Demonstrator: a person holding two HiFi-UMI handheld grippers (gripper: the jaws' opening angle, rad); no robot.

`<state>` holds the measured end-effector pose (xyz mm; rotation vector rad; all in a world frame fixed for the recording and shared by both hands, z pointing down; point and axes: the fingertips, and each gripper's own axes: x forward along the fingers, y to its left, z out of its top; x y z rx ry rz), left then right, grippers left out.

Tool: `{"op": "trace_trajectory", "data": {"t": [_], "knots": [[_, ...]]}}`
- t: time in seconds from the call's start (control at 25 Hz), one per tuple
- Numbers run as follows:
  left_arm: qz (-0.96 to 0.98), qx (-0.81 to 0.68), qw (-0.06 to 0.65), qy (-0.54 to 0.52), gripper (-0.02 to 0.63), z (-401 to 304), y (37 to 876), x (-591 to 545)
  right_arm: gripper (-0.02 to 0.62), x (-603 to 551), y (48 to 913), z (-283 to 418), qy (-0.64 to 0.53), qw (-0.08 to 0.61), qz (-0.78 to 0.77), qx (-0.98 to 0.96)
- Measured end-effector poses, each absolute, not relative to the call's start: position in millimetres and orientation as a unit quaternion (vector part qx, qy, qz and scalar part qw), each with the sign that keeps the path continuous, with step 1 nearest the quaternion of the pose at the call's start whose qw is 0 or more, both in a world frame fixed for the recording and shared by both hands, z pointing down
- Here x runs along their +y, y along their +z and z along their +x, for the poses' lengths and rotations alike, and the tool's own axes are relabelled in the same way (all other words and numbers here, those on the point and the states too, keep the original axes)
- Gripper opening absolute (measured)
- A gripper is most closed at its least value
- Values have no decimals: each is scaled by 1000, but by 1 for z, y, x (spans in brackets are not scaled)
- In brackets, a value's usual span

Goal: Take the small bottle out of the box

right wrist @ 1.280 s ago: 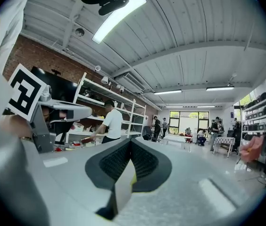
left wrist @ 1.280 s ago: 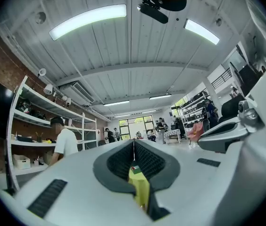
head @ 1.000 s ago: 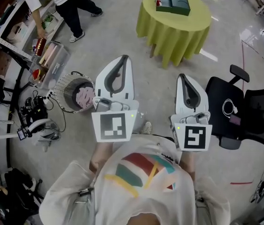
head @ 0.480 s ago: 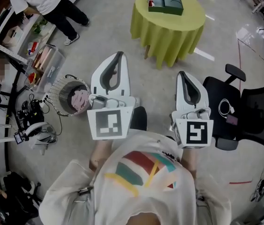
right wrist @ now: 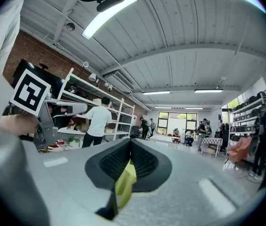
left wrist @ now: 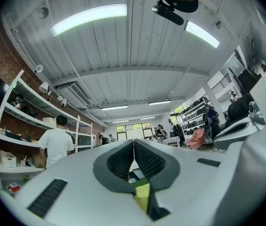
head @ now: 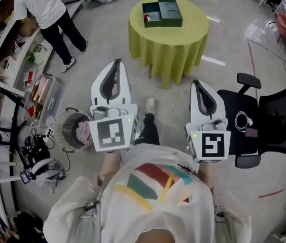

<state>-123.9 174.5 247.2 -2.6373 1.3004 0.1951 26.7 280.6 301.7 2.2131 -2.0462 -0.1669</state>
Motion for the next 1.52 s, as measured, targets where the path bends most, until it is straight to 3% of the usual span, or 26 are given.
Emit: {"op": "trace_trajectory", "data": {"t": [0.48, 1.04, 1.52], "knots": [[-907, 404, 108, 49, 15, -22, 240, 4, 3, 115, 297, 125, -38, 50, 753, -655], [-911, 392, 108, 71, 15, 45, 223, -196, 3, -103, 287, 172, -44, 53, 744, -665], [-923, 375, 59, 53, 15, 93, 252, -230, 3, -146, 288, 191, -38, 65, 729, -680]]}}
